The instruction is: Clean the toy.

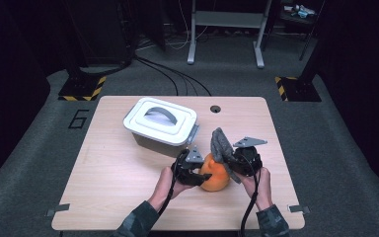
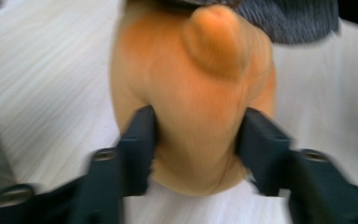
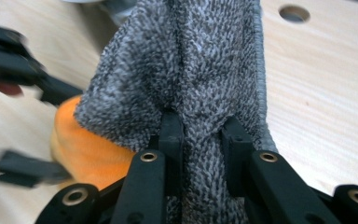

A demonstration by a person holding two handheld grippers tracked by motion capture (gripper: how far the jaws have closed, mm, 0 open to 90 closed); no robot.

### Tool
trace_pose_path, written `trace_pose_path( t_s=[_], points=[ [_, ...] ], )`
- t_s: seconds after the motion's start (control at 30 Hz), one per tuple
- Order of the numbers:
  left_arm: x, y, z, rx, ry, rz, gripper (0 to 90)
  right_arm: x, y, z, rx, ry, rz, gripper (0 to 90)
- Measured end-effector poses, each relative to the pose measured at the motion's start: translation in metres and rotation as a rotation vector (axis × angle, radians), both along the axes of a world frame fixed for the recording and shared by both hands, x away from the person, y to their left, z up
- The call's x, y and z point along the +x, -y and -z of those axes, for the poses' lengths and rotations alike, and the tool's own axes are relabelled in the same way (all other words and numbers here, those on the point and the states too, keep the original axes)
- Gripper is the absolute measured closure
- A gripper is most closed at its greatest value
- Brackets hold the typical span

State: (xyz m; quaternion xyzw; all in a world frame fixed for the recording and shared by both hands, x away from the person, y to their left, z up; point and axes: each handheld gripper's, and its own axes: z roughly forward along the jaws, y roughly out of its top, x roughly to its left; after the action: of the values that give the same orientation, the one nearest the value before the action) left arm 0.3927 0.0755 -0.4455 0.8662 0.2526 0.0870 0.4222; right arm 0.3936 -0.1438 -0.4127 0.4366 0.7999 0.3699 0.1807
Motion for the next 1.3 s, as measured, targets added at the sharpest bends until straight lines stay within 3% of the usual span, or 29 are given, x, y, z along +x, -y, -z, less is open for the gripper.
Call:
trace_pose_path(
  t_s=[0.03, 0.13, 0.17, 0.23, 0.3, 0.37, 0.43, 0.47, 0.5, 0.57, 0.6, 0.63, 0.73, 0.77, 0.8, 0.83, 1.03, 1.13, 1.2, 1.27, 1.3],
  points=[
    [-0.002, 0.0, 0.004, -0.039, -0.01, -0.023, 34.5, 0.005, 0.006, 0.009, 0.008, -0.016, 0.03, 74.4],
    [-0.009, 0.007, 0.015, -0.053, 0.004, -0.074, 30.8, 0.005, 0.012, 0.012, 0.044, -0.029, 0.043, 74.4],
    [-0.013, 0.012, 0.023, -0.07, 0.021, -0.086, 40.2, 0.004, 0.014, 0.014, 0.043, -0.027, 0.05, 74.4],
    [-0.015, 0.016, 0.024, -0.068, 0.039, -0.09, 54.8, 0.004, 0.016, 0.015, 0.045, -0.028, 0.064, 74.4],
    [-0.014, 0.018, 0.023, -0.065, 0.039, -0.08, 58.3, 0.004, 0.017, 0.015, 0.047, -0.024, 0.068, 74.4],
    [-0.012, 0.018, 0.022, -0.061, 0.039, -0.065, 65.4, 0.001, 0.021, 0.008, 0.05, -0.003, 0.072, 74.3],
    [-0.01, 0.017, 0.021, -0.06, 0.031, -0.06, 67.2, -0.009, 0.02, -0.008, 0.062, 0.04, 0.055, 74.2],
    [-0.01, 0.017, 0.021, -0.06, 0.031, -0.06, 67.4, -0.009, 0.02, -0.008, 0.062, 0.04, 0.055, 74.2],
    [-0.009, 0.017, 0.021, -0.065, 0.031, -0.054, 67.5, -0.017, 0.012, -0.019, 0.09, 0.06, 0.0, 74.3],
    [-0.009, 0.017, 0.021, -0.064, 0.034, -0.055, 67.7, -0.019, 0.008, -0.021, 0.076, 0.06, -0.015, 74.2],
    [-0.009, 0.016, 0.022, -0.06, 0.035, -0.059, 69.0, -0.019, -0.003, -0.017, 0.015, 0.055, -0.032, 74.4],
    [-0.009, 0.014, 0.023, -0.064, 0.023, -0.056, 69.8, -0.017, -0.005, -0.012, 0.006, 0.049, -0.031, 74.4],
    [-0.008, 0.011, 0.025, -0.078, 0.02, -0.06, 71.2, -0.01, 0.001, -0.004, 0.019, 0.035, -0.009, 74.5],
    [-0.007, 0.01, 0.026, -0.08, 0.025, -0.062, 71.2, -0.003, 0.01, 0.003, 0.002, 0.024, 0.027, 74.5],
    [-0.007, 0.01, 0.026, -0.08, 0.025, -0.062, 71.2, -0.003, 0.01, 0.003, 0.002, 0.024, 0.027, 74.5],
    [-0.008, 0.01, 0.026, -0.087, 0.027, -0.062, 71.2, 0.005, 0.019, 0.013, 0.006, -0.008, 0.061, 74.5],
    [-0.008, 0.01, 0.027, -0.093, 0.026, -0.057, 71.0, 0.022, 0.037, 0.04, -0.015, -0.059, 0.144, 74.5],
    [-0.008, 0.01, 0.027, -0.099, 0.02, -0.058, 71.0, 0.025, 0.039, 0.044, -0.02, -0.074, 0.171, 74.5],
    [-0.007, 0.008, 0.027, -0.099, 0.019, -0.051, 71.0, 0.029, 0.041, 0.051, -0.05, -0.104, 0.175, 74.4],
    [-0.007, 0.007, 0.027, -0.099, 0.015, -0.048, 71.0, 0.028, 0.042, 0.05, -0.045, -0.112, 0.172, 74.4],
    [-0.007, 0.006, 0.027, -0.101, 0.013, -0.044, 70.9, 0.023, 0.045, 0.041, -0.023, -0.09, 0.179, 74.3]
  ],
)
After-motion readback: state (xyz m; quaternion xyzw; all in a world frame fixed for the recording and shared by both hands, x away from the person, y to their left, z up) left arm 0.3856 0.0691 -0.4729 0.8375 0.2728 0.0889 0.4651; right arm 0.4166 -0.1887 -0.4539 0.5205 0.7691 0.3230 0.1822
